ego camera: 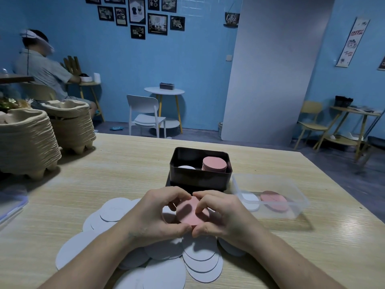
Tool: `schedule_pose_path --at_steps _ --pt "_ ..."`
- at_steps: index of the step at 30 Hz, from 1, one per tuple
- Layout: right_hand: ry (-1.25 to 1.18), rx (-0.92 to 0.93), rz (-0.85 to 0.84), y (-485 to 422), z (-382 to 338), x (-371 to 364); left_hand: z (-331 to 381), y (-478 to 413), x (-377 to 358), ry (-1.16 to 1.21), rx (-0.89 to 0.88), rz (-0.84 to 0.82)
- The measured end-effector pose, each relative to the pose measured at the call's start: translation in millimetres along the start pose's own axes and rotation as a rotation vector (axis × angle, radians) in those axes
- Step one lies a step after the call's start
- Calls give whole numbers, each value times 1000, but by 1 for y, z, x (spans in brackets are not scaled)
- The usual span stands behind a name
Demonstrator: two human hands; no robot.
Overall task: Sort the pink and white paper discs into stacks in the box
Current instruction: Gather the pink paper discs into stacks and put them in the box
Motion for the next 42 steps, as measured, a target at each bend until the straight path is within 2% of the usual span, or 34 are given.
schedule_pose_path --at_steps 17,23,27,30,35,42 --pt "79 26 -109 -11 -8 1 8 -2 11 -62 -52 29" --pt "101 39 -35 -28 -20 35 5 -8 37 -128 -19 81" --pt "112 -43 114 -54 -14 76 -9 -1 62 -177 32 130" --pt "241 -174 161 -74 5 93 -26 8 79 -247 64 136" --pt "391 -349 112 -89 32 95 -55 27 93 -329 122 129" --pt "528 -428 46 -96 44 89 -87 54 89 -266 231 126"
Point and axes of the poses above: each hand's wrist, its own y-axis away from the middle knuckle, its own x-axis out of the back of the hand, z = x × y, the point moved 7 cm from there along -y, towards the middle knuckle, and after that the axes turned 15 degrees about -y, right-handed, at the moved point
